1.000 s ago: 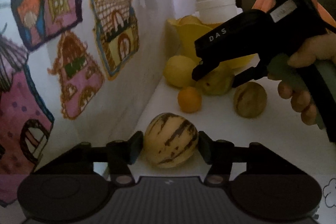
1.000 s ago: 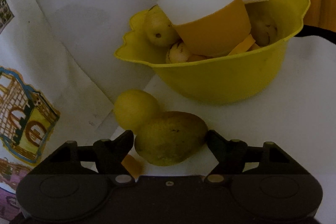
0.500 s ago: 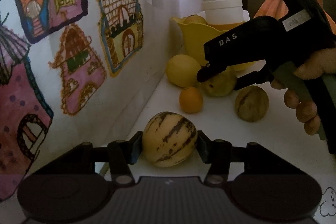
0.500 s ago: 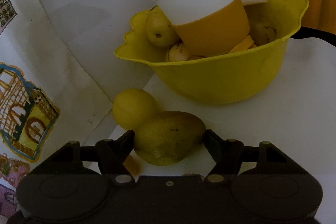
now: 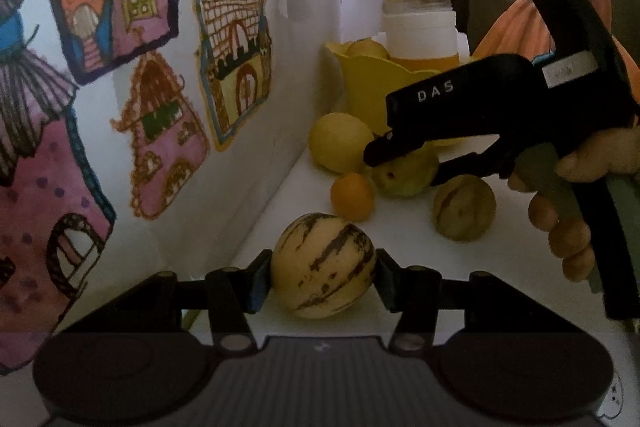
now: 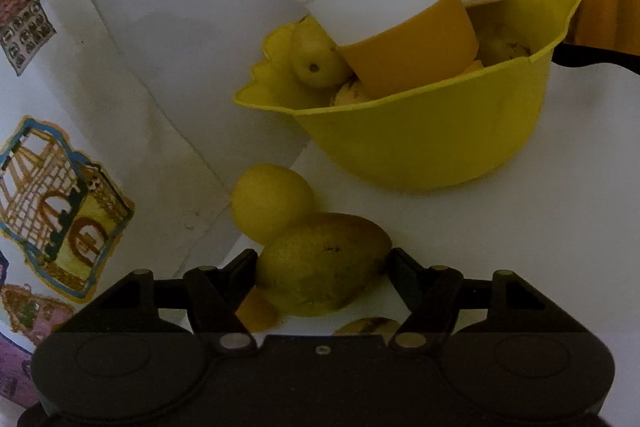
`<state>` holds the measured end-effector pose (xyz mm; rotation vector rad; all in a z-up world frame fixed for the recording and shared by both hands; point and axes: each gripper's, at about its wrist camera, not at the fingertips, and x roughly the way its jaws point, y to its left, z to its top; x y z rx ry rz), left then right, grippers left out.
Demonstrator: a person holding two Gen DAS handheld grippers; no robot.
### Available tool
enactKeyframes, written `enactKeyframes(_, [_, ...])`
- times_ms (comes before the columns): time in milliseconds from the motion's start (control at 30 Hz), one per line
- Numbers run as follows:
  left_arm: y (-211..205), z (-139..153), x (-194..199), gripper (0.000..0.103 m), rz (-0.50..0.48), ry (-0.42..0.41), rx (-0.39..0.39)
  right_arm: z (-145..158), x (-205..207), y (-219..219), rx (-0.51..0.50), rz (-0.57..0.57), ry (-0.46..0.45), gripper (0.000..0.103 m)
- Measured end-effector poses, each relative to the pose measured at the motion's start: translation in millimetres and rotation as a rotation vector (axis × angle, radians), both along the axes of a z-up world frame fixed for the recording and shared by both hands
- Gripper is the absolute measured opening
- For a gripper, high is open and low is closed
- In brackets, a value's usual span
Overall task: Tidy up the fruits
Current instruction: 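Carry the striped gourd and the pear over to the metal tray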
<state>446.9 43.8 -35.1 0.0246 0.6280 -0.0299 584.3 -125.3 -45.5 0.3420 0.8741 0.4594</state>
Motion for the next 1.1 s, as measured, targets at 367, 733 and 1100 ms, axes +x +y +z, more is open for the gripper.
enactKeyframes(367, [0, 13, -14, 0.057, 0.007, -0.033, -0.018, 22, -19, -7, 0.073, 0.007, -0.045, 0.073])
enactKeyframes(733, [-8, 47, -49, 0.057, 0.008, -0.082, -0.051, 65, -63, -24, 0.129, 0.038, -0.073, 0.073])
enactKeyframes(1100, [-24, 79, -106, 0.057, -0.016, -0.129, -0.103, 100, -140, -73, 0.151, 0.060, -0.146, 0.073])
